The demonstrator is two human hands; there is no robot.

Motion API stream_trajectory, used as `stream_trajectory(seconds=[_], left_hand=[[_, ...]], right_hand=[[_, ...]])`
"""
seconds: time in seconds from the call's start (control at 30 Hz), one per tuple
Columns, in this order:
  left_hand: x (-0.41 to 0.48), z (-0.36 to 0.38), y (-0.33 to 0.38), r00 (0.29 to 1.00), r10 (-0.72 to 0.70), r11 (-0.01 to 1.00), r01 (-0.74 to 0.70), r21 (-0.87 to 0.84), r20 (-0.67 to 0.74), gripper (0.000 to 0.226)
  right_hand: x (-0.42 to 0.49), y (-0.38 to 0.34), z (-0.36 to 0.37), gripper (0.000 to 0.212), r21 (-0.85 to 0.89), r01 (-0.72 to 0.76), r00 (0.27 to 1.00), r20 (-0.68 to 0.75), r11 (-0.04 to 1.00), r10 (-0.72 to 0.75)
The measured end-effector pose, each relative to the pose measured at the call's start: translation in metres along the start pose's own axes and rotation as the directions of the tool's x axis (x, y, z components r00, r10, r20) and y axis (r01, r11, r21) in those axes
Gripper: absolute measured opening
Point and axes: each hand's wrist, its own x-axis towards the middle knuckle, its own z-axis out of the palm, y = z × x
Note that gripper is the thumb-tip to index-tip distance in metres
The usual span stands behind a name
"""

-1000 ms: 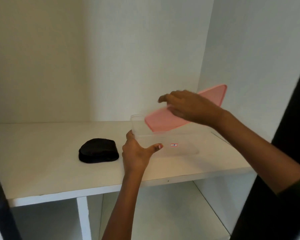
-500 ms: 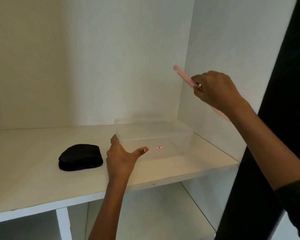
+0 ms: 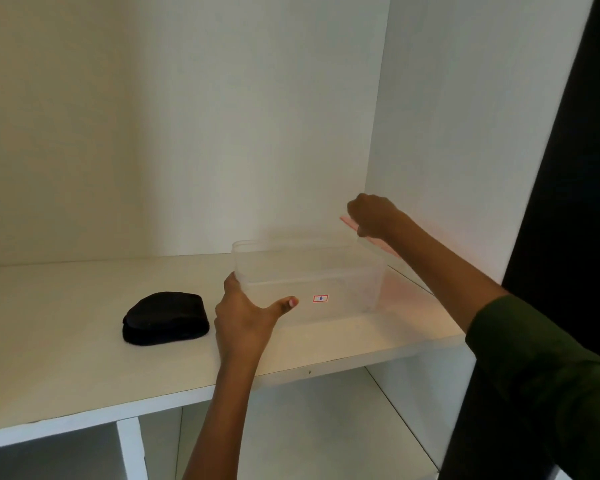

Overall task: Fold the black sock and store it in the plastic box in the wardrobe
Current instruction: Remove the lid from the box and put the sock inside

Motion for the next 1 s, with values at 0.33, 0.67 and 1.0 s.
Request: stream_trajectory(seconds=[0.33, 0.67, 1.0], left_hand=[[-0.001, -0.013, -0.004, 0.992, -0.04, 0.998, 0.046, 0.052, -0.117, 0.087], [-0.004, -0.018, 0.0, 0.996, -0.053, 0.998, 0.054, 0.013, -0.065, 0.089], [0.007, -0.091, 0.015, 1.0, -0.018, 0.997, 0.019, 0.075, -0.017, 0.063]], right_hand=[[0.008, 0.002, 0.06, 0.041, 0.327, -0.066, 0.959, 0.281, 0.943, -0.03], [-0.007, 0.015, 0.064, 0.006, 0.515, -0.328, 0.827, 0.562, 0.792, -0.023], [-0.005, -0.041, -0.046, 0.021, 0.821, 0.031, 0.999, -0.033, 0.571, -0.008]])
